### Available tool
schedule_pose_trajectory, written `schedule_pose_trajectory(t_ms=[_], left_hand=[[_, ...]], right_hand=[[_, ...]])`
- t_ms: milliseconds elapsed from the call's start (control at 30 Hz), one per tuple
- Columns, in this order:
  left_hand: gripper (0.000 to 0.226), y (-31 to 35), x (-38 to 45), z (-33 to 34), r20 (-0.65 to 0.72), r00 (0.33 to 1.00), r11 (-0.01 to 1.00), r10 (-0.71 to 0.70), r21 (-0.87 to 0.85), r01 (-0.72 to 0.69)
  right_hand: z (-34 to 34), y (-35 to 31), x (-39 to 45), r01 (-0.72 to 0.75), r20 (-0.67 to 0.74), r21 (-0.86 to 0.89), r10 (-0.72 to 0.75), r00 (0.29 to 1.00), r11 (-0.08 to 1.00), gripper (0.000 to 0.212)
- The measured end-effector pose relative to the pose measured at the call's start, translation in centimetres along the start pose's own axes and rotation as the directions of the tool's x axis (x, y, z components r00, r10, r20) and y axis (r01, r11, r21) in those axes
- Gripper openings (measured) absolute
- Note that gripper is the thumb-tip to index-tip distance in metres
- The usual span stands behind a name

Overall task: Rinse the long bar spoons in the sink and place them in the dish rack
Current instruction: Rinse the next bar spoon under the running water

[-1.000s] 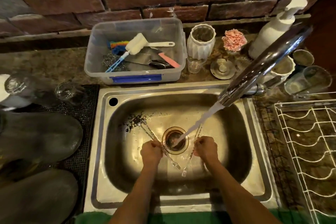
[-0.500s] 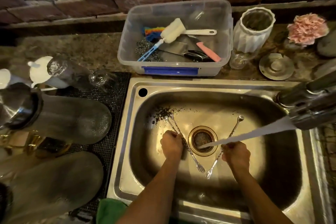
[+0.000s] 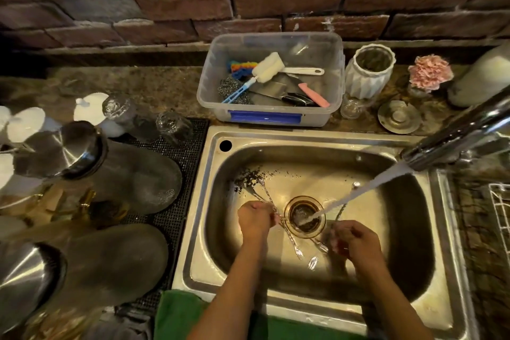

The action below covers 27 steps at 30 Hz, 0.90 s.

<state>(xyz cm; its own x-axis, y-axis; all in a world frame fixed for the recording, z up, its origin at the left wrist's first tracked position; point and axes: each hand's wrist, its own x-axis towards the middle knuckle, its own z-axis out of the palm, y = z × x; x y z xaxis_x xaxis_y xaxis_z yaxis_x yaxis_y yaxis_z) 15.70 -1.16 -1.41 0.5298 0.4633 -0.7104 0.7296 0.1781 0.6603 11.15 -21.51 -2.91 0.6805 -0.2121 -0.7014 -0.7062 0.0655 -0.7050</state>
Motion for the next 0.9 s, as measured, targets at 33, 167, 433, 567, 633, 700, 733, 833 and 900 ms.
schedule_pose_trajectory(t_ms=[33,167,433,567,633,700,733,833,900], left_hand=[[0.016,0.6,-1.4,0.1,0.044,0.999,0.996,-0.016,-0.088,0.020],[0.016,1.8,-6.6,1.0,0.192,0.981,0.954,-0.014,-0.291,0.070],[0.014,1.1,-13.6,3.7,0.305,0.943,0.952,0.132,-0.305,-0.035],[0.014,1.7,-15.1,3.6,0.364,0.917,0.938,0.162,-0.345,-0.029],[0.011,2.4,-14.7,3.0,0.352,0.922,0.917,0.159,-0.398,-0.007],[0.012,3.2,-13.9,2.5,0.317,0.937,0.888,0.150,-0.459,0.013],[0.013,3.7,-13.5,2.5,0.310,0.940,0.882,0.146,-0.471,0.018],[0.008,4.6,-13.1,3.1,0.340,0.926,0.907,0.162,-0.421,-0.004],[0.008,4.6,-13.0,3.6,0.354,0.922,0.928,0.155,-0.373,-0.013]], right_hand=[[0.0,-0.2,-1.0,-0.014,0.049,0.081,0.010,0.999,0.997,0.017],[1.2,-1.1,-5.5,-0.061,0.171,0.483,-0.025,0.985,0.873,0.026],[1.1,-4.0,-10.4,0.117,-0.070,0.743,-0.098,0.993,0.659,0.015],[-1.1,-5.0,-11.6,0.155,-0.147,0.789,-0.061,0.987,0.594,0.013],[-2.3,-5.4,-11.9,0.160,-0.160,0.821,-0.048,0.986,0.548,0.013],[-3.4,-5.6,-12.3,0.163,-0.167,0.825,-0.041,0.985,0.541,0.013],[-3.8,-5.6,-12.5,0.163,-0.169,0.822,-0.039,0.985,0.545,0.013],[-4.5,-5.6,-12.6,0.148,-0.163,0.816,-0.023,0.986,0.559,0.016],[-4.8,-5.4,-12.4,0.139,-0.164,0.825,-0.004,0.986,0.547,0.020]])
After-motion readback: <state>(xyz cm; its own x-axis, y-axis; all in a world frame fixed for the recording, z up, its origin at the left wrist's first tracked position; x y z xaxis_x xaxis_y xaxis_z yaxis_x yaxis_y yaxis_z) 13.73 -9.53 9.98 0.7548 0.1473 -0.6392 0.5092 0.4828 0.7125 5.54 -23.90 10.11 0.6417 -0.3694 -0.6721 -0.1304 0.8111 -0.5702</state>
